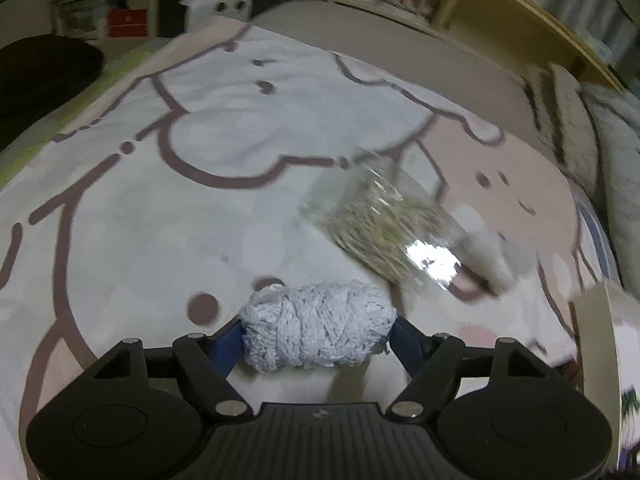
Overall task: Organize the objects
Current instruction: 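Grasp the white rope bundle with left tool while right tool grasps the yellow headlamp, then lift the rope bundle and headlamp and carry both over the white box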
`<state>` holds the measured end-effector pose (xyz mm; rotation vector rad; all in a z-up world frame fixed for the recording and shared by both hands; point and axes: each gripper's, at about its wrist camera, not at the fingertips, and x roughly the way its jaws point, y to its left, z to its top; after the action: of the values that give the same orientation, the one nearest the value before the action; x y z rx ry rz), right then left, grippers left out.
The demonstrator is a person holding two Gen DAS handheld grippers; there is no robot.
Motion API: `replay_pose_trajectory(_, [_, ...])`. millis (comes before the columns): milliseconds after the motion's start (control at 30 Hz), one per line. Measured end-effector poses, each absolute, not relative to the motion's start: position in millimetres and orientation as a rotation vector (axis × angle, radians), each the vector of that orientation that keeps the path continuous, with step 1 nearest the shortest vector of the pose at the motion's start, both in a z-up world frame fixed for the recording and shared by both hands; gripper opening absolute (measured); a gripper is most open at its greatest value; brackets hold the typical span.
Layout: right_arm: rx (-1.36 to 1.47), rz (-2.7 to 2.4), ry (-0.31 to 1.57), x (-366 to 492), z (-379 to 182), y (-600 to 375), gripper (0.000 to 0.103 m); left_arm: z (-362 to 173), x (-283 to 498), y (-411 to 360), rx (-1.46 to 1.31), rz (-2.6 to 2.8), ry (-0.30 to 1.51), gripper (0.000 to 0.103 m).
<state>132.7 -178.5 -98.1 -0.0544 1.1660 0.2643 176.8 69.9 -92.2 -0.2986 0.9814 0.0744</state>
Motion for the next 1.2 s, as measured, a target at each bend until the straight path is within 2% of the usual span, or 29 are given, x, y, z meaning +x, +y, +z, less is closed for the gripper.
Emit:
replay_pose_trajectory(167, [-0.057,0.271,1.19,138.1,-106.0,-176.3,0.044,-97.0,168.8,47.7,-0.222,0.01,1.076,0.077])
replay_pose_trajectory(433, [-0.086,0.257,1.14,132.9,-104.1,-172.6,0.044,-106.0,172.0,41.3,-0.183,0.035,1.08,0.077])
replay_pose_trajectory(633, [-0.063,0.223,1.051,133.7,-94.4,-181.0,0.044,-93.2,167.6,42.3,-0.213,0.041,1.031,0.073])
replay_pose_trajectory(1200, [-0.012,0.176,0.771,126.0,-27.7,-203.9,0.043,-22.9,135.6,10.3,-0.178,-0.088,0.803,0.073])
